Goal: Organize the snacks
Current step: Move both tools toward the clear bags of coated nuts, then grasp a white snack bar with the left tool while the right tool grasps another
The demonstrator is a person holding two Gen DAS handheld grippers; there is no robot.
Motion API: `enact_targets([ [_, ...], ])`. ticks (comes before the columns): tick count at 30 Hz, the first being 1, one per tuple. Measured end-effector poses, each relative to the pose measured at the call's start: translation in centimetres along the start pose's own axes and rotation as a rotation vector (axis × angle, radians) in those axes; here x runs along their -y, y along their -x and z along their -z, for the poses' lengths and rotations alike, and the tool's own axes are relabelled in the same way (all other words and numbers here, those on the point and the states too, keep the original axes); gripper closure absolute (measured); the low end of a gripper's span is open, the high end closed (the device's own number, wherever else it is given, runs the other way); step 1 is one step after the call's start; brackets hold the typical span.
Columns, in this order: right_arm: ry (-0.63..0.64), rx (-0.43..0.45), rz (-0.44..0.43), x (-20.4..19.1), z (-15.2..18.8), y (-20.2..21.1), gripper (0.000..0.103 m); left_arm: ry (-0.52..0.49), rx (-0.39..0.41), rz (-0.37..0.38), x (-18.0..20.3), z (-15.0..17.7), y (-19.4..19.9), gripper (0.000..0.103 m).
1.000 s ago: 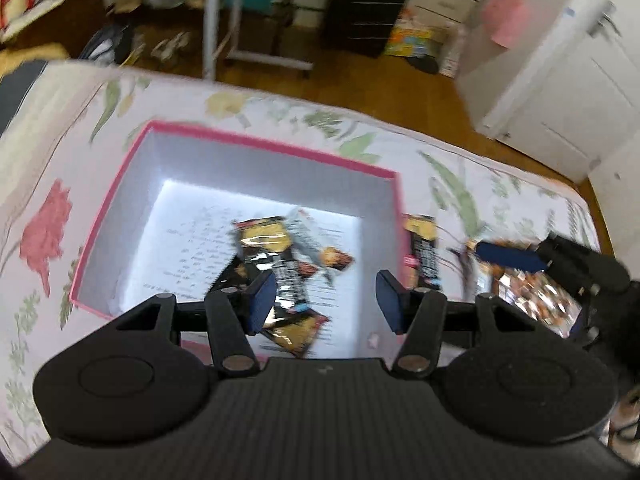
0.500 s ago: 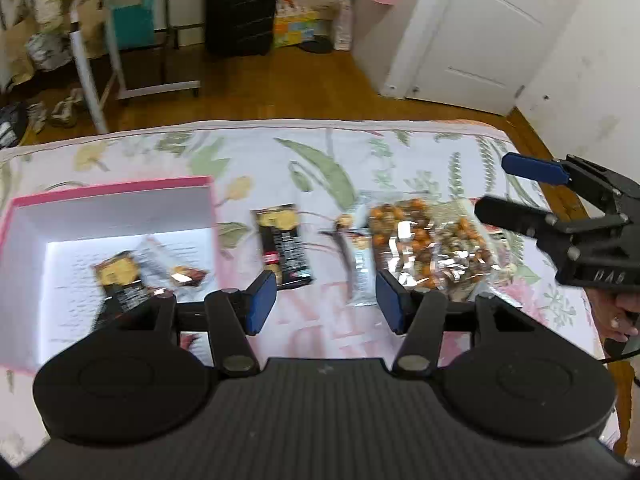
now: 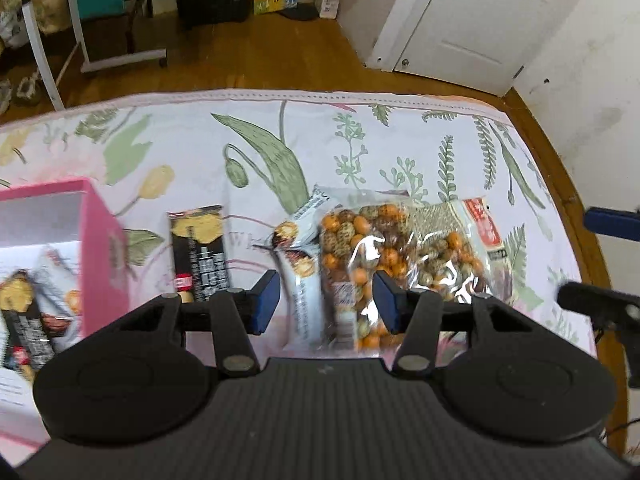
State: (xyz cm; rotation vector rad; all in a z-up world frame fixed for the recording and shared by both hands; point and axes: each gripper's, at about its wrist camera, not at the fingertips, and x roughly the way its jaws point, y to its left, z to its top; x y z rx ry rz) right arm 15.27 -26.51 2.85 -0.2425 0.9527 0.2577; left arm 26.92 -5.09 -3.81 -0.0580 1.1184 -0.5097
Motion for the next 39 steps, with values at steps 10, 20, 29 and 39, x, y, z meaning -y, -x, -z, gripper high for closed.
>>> enact_targets([
  [10,-0.027,-0.186,-0.055,1.5,9.9,-7.0,0.054,-0.016,-0.060,0.012,-0.8,3.5,-6.6,0.053],
  [20,0.066,-0.243,0.049,0.1,14.8,-10.8,0.060,0.024,0.009,-0.017,-2.7,5.0,-8.4,0.052],
  [29,-0.101,-0.241,0.091,-1.5,14.8,-9.8,0.072,0.074,0.024,0.005,-3.8,6.2,-8.3,0.052],
  [39,-0.511,-0.197,-0.139,-0.8,14.8,-8.9,0.072,0.048,0.009,-0.024,-3.6,6.8,-9.9,0.055],
])
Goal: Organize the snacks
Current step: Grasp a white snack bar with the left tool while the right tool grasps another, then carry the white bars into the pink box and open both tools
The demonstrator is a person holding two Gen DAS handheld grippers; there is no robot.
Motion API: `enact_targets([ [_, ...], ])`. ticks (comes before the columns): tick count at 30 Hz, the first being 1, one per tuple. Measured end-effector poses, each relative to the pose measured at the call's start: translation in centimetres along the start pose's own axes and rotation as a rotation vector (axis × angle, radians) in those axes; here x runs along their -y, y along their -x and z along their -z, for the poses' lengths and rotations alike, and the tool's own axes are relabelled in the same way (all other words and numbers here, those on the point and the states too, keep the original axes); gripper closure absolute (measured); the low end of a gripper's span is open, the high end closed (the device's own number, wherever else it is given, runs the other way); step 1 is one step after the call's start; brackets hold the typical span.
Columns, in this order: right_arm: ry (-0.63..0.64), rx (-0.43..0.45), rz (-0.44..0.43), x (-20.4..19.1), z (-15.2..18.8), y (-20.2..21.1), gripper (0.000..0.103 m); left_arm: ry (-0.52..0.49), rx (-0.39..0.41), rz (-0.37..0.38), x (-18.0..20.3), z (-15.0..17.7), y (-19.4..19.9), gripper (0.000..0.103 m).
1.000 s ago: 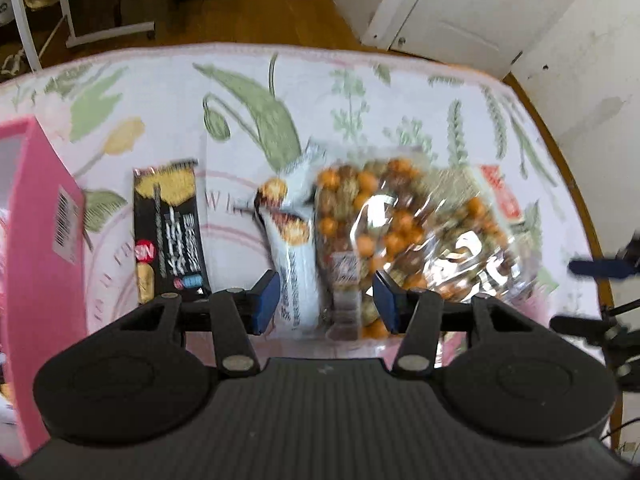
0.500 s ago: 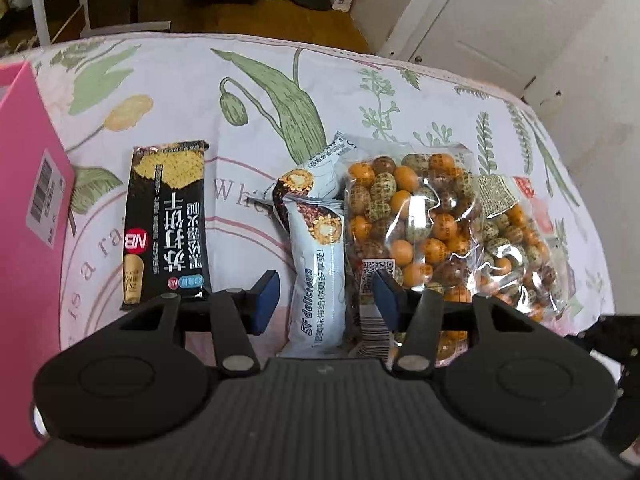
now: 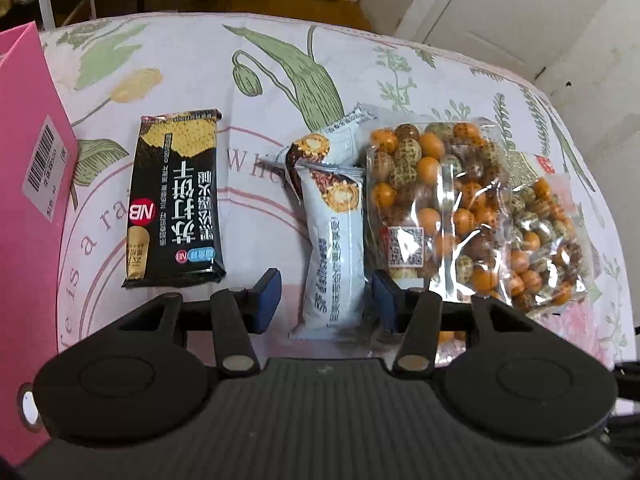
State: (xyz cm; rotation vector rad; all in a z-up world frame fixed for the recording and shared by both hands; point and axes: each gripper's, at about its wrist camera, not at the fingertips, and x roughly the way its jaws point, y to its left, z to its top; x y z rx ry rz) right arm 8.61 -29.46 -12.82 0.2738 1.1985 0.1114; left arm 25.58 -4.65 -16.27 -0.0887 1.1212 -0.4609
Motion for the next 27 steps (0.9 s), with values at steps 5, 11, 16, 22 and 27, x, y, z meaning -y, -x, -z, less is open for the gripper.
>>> enact_targets([
  [5,0.000,-0.018,-0.042,-1.6,0.2,-0.4,0.072,-0.018,-0.017,-0.005,0.7,0.4,0.3,0.074],
  [11,0.026,-0.051,-0.048,-3.3,0.1,-0.8,0.072,-0.038,-0.010,-0.074,1.0,1.4,2.4,0.075],
  [16,0.054,-0.064,-0.073,-4.8,0.0,-0.5,0.072,-0.028,-0.018,-0.083,0.5,2.8,4.6,0.075],
  [22,0.097,-0.090,-0.109,-6.7,-0.1,0.3,0.072,0.016,-0.046,-0.062,-0.6,3.9,7.2,0.075],
  [27,0.228,-0.155,-0.103,-9.6,-0.8,0.4,0.072,0.051,-0.083,0.009,-1.1,5.1,9.3,0.075],
])
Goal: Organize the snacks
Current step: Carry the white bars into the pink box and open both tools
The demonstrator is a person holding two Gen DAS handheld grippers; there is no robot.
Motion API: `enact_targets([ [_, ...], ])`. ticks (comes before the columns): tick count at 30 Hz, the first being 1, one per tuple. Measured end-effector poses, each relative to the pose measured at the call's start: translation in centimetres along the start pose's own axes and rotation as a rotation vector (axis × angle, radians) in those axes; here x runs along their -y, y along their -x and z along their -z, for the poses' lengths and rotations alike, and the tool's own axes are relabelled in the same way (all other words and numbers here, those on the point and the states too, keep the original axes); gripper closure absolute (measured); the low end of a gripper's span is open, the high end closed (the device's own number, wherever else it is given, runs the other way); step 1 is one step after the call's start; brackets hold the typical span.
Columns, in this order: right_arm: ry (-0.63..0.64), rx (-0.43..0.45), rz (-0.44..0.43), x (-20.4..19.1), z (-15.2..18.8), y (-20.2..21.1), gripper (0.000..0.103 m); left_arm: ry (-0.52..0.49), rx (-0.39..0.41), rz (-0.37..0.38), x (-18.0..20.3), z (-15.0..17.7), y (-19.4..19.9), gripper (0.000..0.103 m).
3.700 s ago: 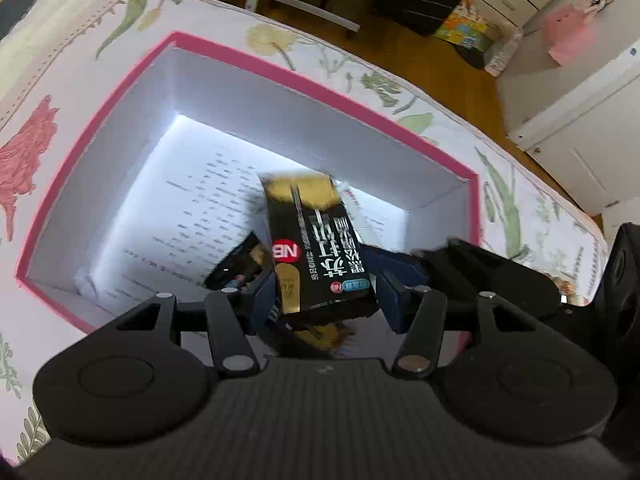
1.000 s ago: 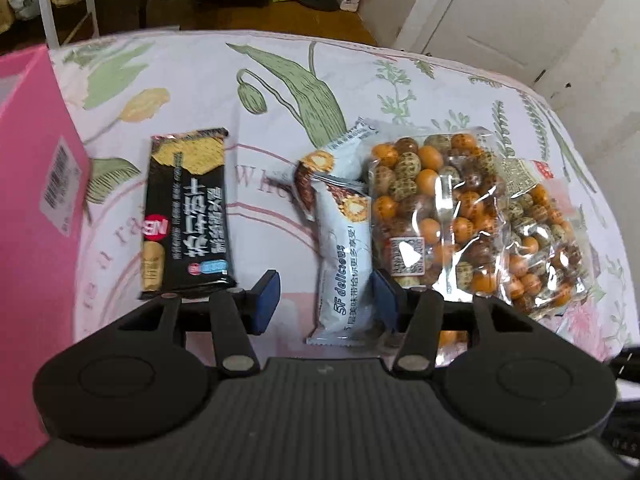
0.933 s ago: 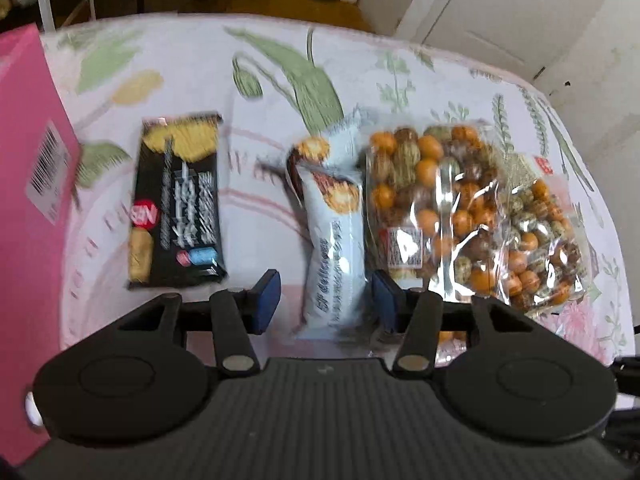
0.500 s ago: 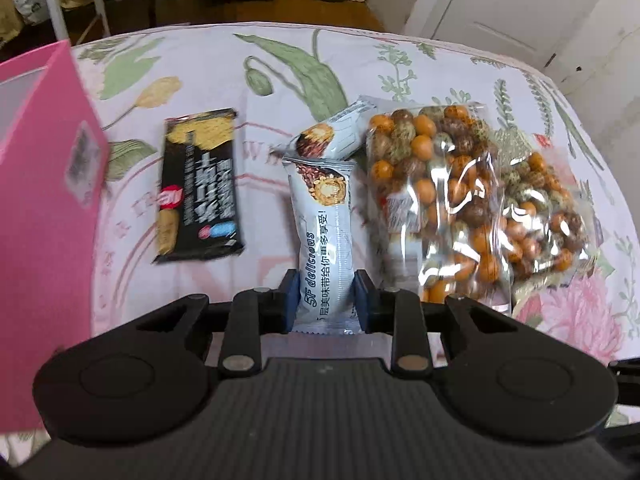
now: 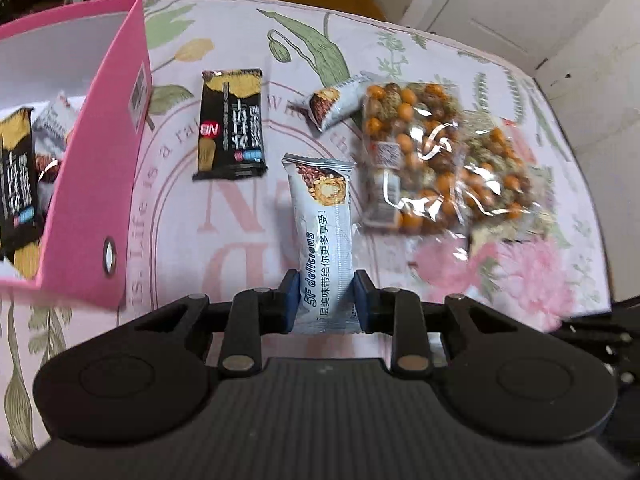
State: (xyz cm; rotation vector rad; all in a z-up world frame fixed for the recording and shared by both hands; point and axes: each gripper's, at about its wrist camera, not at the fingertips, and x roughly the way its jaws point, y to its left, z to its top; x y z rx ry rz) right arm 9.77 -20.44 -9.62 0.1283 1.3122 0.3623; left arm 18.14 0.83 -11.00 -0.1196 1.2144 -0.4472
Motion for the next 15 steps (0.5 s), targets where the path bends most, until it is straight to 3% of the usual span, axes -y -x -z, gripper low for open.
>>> enact_targets([
  [8,0.126,-0.057,-0.047,-3.4,-2.1,1.1,0.072,0.011,0.008,0.035,-1.1,0.9,4.9,0.075],
  [12,0.216,-0.020,-0.054,-6.2,-3.2,2.3,0.072,0.027,0.054,0.064,-2.6,1.3,8.6,0.075],
  [15,0.271,0.015,-0.080,-8.3,-4.2,3.3,0.072,0.033,0.108,0.034,-4.0,1.4,11.5,0.075],
])
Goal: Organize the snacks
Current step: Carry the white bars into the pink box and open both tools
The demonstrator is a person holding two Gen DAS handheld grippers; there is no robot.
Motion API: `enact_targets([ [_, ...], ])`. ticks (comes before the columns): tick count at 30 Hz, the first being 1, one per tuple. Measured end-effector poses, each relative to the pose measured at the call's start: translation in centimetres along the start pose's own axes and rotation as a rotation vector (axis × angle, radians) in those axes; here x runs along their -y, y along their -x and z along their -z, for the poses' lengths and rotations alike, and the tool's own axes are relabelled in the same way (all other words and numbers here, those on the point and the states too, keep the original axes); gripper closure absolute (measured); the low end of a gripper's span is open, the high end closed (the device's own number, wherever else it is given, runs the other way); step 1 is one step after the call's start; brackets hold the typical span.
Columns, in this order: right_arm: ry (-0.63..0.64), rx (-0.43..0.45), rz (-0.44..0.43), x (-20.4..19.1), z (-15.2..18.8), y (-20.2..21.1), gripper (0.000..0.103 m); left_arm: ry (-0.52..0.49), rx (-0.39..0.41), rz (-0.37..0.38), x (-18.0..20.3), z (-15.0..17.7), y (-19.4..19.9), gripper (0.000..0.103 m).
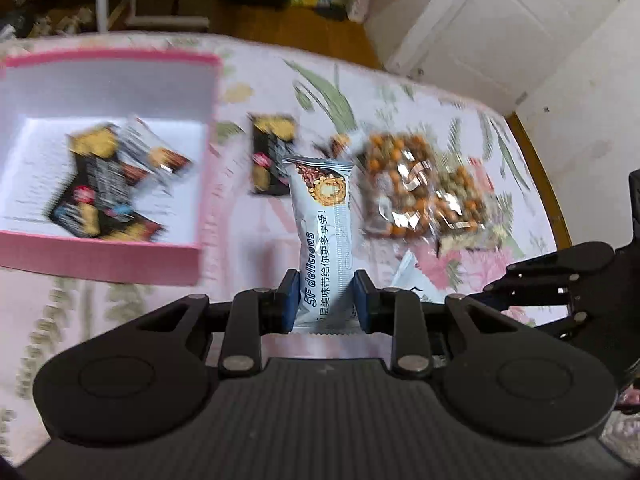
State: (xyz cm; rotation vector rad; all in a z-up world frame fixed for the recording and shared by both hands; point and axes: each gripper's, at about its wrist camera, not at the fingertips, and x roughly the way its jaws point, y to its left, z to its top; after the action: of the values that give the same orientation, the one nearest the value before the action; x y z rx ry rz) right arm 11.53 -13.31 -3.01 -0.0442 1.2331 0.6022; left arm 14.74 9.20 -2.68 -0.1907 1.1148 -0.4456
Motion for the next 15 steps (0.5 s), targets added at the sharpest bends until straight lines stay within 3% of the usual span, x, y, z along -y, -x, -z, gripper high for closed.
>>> enact_targets([
  [8,0.127,0.135,-0.047,-4.6,-5.7,0.0,0.072,0.061,0.159,-0.072,-4.4,-1.9,6.6,0.075],
  [15,0.167,0.238,-0.092,-7.5,-12.1,-3.9,0.072,0.209,0.227,-0.232,-10.9,-4.8,6.5,0.075],
])
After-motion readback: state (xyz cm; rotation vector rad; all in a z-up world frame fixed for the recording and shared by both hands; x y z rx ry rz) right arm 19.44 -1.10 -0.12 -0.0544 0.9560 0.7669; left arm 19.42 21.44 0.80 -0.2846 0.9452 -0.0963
